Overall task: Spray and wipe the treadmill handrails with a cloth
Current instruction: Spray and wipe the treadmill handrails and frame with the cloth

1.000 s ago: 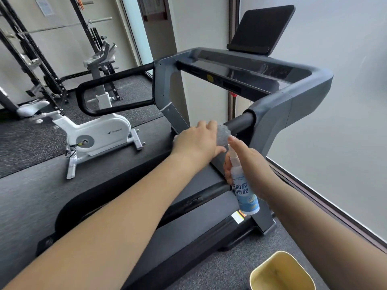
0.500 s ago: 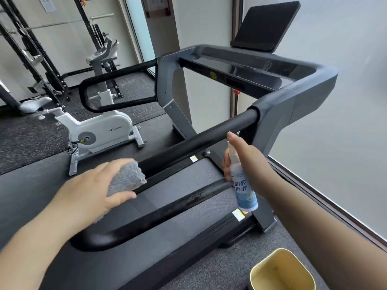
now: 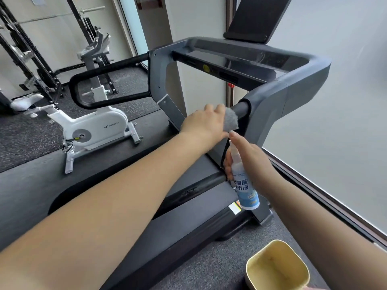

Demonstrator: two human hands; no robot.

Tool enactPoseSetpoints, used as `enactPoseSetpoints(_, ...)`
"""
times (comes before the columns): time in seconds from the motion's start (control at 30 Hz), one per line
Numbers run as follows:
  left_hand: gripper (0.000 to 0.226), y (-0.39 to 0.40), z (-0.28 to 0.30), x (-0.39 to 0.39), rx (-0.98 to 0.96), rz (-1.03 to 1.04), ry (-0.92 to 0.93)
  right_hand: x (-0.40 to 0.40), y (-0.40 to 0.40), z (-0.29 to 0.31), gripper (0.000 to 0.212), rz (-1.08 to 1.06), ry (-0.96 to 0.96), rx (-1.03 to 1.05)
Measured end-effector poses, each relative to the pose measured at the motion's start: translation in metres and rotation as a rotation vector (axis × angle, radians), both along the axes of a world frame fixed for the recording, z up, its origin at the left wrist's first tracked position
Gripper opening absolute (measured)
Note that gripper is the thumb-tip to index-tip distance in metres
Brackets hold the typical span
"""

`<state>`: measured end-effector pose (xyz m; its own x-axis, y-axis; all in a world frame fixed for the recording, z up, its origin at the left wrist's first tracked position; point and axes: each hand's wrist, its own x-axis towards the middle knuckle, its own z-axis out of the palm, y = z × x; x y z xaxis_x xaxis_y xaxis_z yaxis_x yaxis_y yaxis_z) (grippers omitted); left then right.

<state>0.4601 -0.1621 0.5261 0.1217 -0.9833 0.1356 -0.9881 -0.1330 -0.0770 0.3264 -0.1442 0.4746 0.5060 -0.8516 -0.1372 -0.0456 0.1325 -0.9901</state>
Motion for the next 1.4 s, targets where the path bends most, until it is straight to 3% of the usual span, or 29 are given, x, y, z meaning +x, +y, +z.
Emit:
enactPoseSetpoints(0.27,0.074,-0.028,-0.002,-0.014,0.028,-0.054,-0.020,-0.016,-0.004,0.000,0.060,0.003,0.011,-0.010)
enactPoseSetpoints(0.5,0.077,0.082,-0.006,0.052,0.003,0.021,-0.012,-0.019,-0.006,0.000,0.058,0.045,0.020,-0.041)
enactPoseSetpoints(0.7,0.074,0.167,-0.001,0.095,0.054,0.228,0.022,-0.010,0.002,0.000,0.060,0.096,0.046,-0.068)
enactPoseSetpoints(0.93,0.065,0.105,-0.008,0.065,-0.017,0.122,-0.067,0.003,0.016,0.005,0.059,0.077,0.047,-0.074)
enactPoseSetpoints(1.1,0.074,0.068,-0.013,0.035,-0.069,0.030,-0.151,0.014,0.032,0.002,0.060,0.025,0.005,-0.048)
enactPoseSetpoints(1.4,0.078,0.185,-0.018,0.109,-0.113,0.094,-0.086,0.034,0.073,-0.009,0.060,0.033,0.030,-0.018)
